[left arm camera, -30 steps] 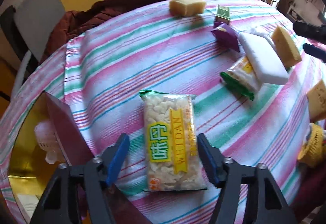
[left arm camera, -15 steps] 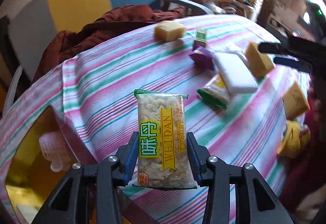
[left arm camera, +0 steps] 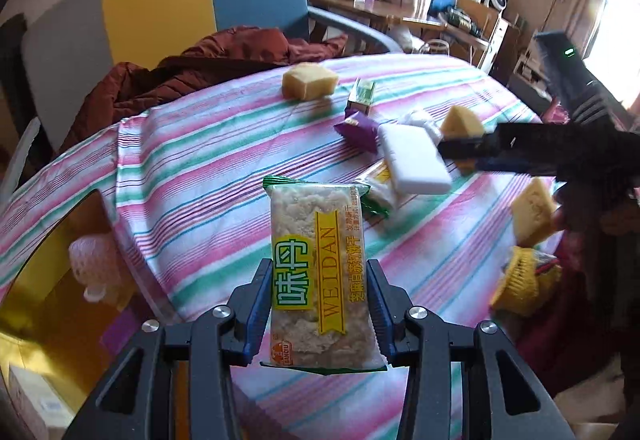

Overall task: Organize objects
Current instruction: 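Carry the snack bag toward the tray with the left gripper while the right gripper grasps the yellow sock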

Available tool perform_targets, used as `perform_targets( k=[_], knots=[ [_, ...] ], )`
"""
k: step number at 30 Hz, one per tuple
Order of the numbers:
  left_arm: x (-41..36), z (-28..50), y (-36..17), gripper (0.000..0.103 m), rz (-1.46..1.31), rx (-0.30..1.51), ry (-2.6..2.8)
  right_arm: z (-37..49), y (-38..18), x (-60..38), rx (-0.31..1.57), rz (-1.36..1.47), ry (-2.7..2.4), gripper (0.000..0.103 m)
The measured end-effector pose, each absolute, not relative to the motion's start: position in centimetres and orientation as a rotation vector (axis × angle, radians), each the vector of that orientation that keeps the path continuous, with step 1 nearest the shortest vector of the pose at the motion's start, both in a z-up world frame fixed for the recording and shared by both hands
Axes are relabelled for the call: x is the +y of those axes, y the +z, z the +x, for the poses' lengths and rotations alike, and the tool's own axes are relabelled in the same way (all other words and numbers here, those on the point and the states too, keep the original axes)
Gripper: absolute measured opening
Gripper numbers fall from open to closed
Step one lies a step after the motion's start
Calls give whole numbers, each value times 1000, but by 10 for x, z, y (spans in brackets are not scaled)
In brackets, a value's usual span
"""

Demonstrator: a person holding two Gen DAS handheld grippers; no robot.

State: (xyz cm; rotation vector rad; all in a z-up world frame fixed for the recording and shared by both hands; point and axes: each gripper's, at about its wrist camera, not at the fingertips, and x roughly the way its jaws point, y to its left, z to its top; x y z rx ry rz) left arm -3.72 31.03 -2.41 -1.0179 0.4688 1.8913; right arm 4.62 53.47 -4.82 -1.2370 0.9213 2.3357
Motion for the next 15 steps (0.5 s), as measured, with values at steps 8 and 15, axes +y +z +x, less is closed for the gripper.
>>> perform_targets(
  k=[8,15],
  knots=[
    [268,-26,-3,45,-961,379,1924,68,-14,486,408,-1627,2464,72],
    [240,-20,-2,45,-978,282,1938,93,-25,470,231,-1894,2379,63]
  ],
)
